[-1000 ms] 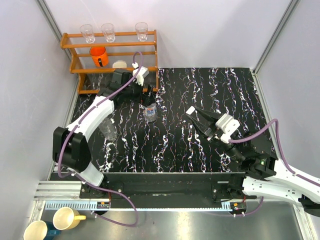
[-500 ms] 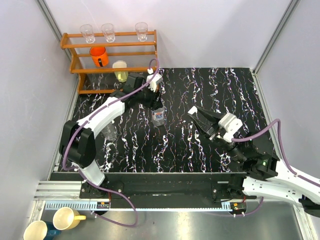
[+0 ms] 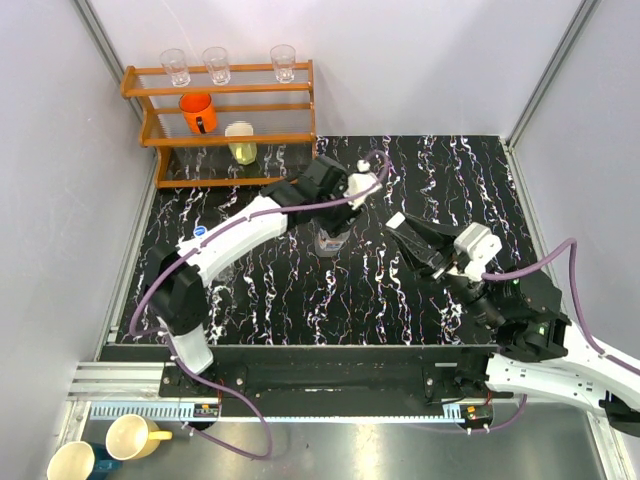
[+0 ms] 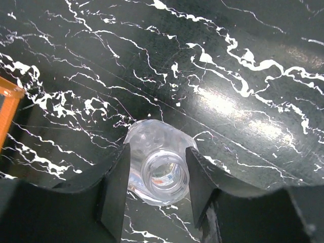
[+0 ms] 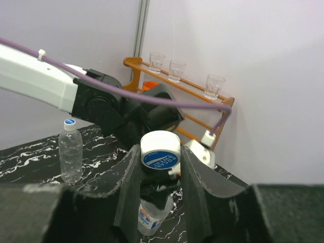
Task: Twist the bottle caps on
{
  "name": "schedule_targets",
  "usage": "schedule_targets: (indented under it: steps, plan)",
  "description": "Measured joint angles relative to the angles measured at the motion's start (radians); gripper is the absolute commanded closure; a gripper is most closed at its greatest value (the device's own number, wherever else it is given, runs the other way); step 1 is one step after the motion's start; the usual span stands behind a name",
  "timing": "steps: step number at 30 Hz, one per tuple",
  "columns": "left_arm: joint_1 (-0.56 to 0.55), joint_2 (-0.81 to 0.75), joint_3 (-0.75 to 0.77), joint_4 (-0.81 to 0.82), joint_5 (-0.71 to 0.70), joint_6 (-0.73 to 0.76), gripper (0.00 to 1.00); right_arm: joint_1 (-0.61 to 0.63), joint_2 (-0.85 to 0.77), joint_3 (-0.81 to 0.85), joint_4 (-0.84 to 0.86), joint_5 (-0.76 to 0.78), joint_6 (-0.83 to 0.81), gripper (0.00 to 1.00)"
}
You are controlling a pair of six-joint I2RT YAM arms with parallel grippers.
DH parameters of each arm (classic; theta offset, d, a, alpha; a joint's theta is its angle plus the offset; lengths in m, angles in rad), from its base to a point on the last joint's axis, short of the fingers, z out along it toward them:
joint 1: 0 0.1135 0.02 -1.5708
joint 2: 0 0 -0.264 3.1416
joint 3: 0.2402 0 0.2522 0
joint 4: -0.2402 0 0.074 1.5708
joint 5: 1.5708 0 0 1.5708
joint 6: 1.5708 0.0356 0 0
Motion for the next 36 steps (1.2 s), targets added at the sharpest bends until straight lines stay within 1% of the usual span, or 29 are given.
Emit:
schedule_targets:
  steps: [2,6,9,14,15,16,18,23,24,27,28,29,30,34,35,36]
  plan:
    - [-0.047,0.029,0.056,-0.066,-0.052,0.034,0.89,0.000,-0.002,0.010,-0.005,0.002,0.006,0.75]
    - [-0.122,0.074,0.113,-0.122,-0.123,0.087,0.93,0.000,-0.006,0.032,-0.015,0.006,0.018,0.75]
    - [-0.170,0.135,0.143,-0.211,-0.127,0.090,0.95,0.000,-0.011,0.046,-0.030,0.006,0.028,0.75]
    - [-0.238,0.311,0.195,-0.339,-0.128,0.091,0.98,0.000,-0.024,0.064,-0.052,0.007,0.049,0.76]
    - [-0.248,0.339,0.209,-0.356,-0.127,0.089,1.00,0.000,-0.024,0.069,-0.056,0.008,0.051,0.76]
    - [-0.256,0.362,0.225,-0.372,-0.124,0.088,1.00,0.000,-0.025,0.072,-0.057,0.008,0.053,0.76]
    - [-0.272,0.387,0.240,-0.386,-0.116,0.084,1.00,0.000,-0.026,0.076,-0.058,0.008,0.056,0.76]
    - [-0.286,0.389,0.252,-0.401,-0.095,0.070,0.99,0.000,-0.026,0.077,-0.064,0.008,0.060,0.76]
    - [-0.287,0.389,0.252,-0.403,-0.093,0.068,0.94,0.000,-0.026,0.077,-0.065,0.008,0.060,0.76]
    - [-0.294,0.389,0.251,-0.401,-0.086,0.062,0.68,0.000,-0.026,0.077,-0.065,0.008,0.063,0.76]
    - [-0.300,0.388,0.247,-0.395,-0.085,0.060,0.57,0.000,-0.026,0.077,-0.065,0.008,0.064,0.76]
    - [-0.305,0.388,0.241,-0.389,-0.085,0.058,0.51,0.000,-0.026,0.077,-0.065,0.008,0.066,0.75]
    - [-0.310,0.386,0.233,-0.385,-0.084,0.055,0.45,0.000,-0.026,0.077,-0.065,0.008,0.068,0.76]
    - [-0.321,0.382,0.199,-0.356,-0.082,0.046,0.32,0.000,-0.026,0.077,-0.068,0.008,0.071,0.76]
    - [-0.322,0.379,0.190,-0.349,-0.082,0.045,0.24,0.000,-0.026,0.077,-0.072,0.008,0.074,0.76]
    - [-0.322,0.376,0.183,-0.345,-0.082,0.042,0.22,0.000,-0.026,0.077,-0.076,0.008,0.075,0.76]
